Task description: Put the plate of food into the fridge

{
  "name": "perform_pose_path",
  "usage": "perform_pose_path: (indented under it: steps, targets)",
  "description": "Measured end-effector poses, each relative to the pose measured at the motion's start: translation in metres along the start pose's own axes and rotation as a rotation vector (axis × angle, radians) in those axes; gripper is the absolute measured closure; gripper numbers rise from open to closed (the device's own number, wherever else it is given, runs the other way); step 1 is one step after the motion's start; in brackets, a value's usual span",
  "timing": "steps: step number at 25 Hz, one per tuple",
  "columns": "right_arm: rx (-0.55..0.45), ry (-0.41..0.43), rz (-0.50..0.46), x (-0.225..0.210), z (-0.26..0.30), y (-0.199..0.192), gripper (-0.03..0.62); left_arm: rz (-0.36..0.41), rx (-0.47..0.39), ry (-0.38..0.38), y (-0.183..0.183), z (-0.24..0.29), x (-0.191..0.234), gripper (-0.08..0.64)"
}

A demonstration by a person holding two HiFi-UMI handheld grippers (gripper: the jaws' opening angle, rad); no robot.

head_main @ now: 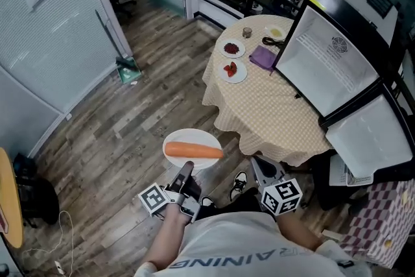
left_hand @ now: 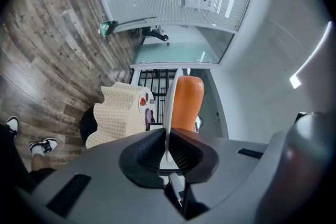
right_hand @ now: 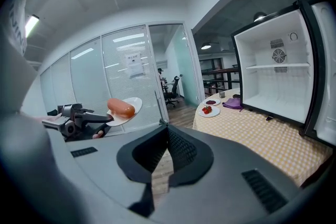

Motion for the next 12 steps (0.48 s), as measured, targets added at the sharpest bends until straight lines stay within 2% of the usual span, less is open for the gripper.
perform_pose_path:
  steps: [7, 12]
  targets:
    - [-0.011, -0.037, 0.045, -0.034, 0.027, 0.016, 0.572, 0.007, 0.059, 0.01, 0.021, 0.049, -0.001, 0.532]
    - [-0.045, -0.052, 0.067, -0.068, 0.043, 0.043, 0.572, 0.025, 0.099, 0.031, 0.031, 0.092, -0.006, 0.532]
Point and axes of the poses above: the fingertips, and each gripper's own axes: z forward along the fingers, x to its left, y out of its top, the point moved 2 cm from there along -z, backward along the fingers, and after that the axes turned 8 degrees about x, right-handed, at the moved point
